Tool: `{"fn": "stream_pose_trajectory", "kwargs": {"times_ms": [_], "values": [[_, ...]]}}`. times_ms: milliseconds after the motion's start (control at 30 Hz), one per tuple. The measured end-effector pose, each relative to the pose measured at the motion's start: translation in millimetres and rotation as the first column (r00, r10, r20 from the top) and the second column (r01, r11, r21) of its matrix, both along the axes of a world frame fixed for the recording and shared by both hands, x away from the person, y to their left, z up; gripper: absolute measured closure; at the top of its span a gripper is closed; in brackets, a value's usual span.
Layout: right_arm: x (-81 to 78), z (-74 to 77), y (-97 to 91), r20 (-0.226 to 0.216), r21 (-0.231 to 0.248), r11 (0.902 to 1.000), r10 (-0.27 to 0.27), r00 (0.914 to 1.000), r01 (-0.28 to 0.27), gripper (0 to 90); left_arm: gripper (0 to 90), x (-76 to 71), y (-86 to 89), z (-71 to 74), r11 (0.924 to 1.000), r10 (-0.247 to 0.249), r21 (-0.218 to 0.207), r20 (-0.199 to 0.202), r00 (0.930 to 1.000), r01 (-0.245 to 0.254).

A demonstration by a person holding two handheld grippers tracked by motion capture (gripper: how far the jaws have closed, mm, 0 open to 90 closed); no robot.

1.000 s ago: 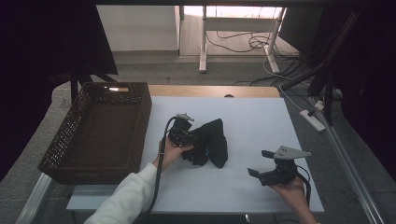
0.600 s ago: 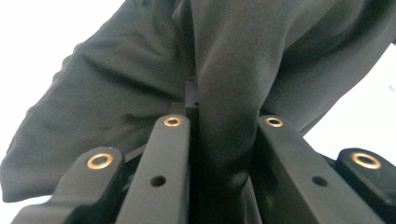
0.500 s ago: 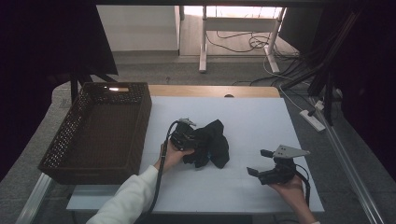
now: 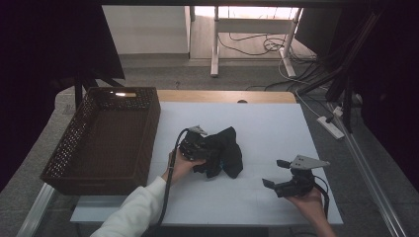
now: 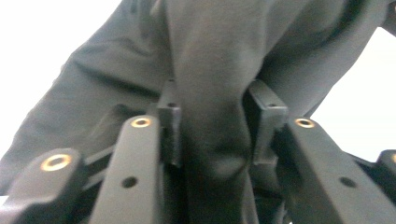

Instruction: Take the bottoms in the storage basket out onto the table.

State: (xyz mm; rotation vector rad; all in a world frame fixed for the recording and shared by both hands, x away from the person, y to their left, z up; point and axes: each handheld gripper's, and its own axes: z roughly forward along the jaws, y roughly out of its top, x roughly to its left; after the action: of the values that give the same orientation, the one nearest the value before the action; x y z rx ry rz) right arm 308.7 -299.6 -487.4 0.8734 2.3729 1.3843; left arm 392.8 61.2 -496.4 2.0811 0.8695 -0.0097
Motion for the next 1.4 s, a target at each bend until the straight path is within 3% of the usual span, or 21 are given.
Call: {"fn": "stream_pose_trajectory", "kwargs": {"times_ms": [167,300,600,833,1167,1400], "values": [[-1.0,0.4,-1.5,-0.001,0.005,1.0000,-0.006,1.0000,0.006,5.1,38.6,-5.7,4.5,9.3,0.9987,0.037,-0.037,0.050,0.9980,-0.035],[-0.6,0.2,-0.4,0.000,0.002,1.0000,-0.005,1.0000,0.005,5.1,33.2,-14.1,10.0,21.1,0.9973,0.066,-0.039,0.114,0.9913,-0.062],[0.3,0.3,0.3,0.000,0.004,1.0000,-0.002,1.0000,0.002,5.1,30.7,-35.7,24.3,45.0,0.9973,0.062,-0.051,0.181,0.9816,-0.054],[0.0,0.4,0.2,0.002,0.003,1.0000,-0.003,1.0000,0.003,5.1,30.3,-52.5,46.3,59.7,0.9946,0.093,-0.065,0.198,0.9757,-0.081],[-0.5,0.7,0.4,0.003,-0.001,1.0000,-0.005,1.0000,0.005,5.1,30.3,-71.4,72.3,68.4,0.9912,0.123,-0.075,0.212,0.9694,-0.109],[-0.5,0.9,0.0,0.002,0.000,1.0000,-0.004,1.0000,0.004,5.1,29.8,-93.3,94.0,74.5,0.9898,0.141,-0.054,0.236,0.9615,-0.132]]}}
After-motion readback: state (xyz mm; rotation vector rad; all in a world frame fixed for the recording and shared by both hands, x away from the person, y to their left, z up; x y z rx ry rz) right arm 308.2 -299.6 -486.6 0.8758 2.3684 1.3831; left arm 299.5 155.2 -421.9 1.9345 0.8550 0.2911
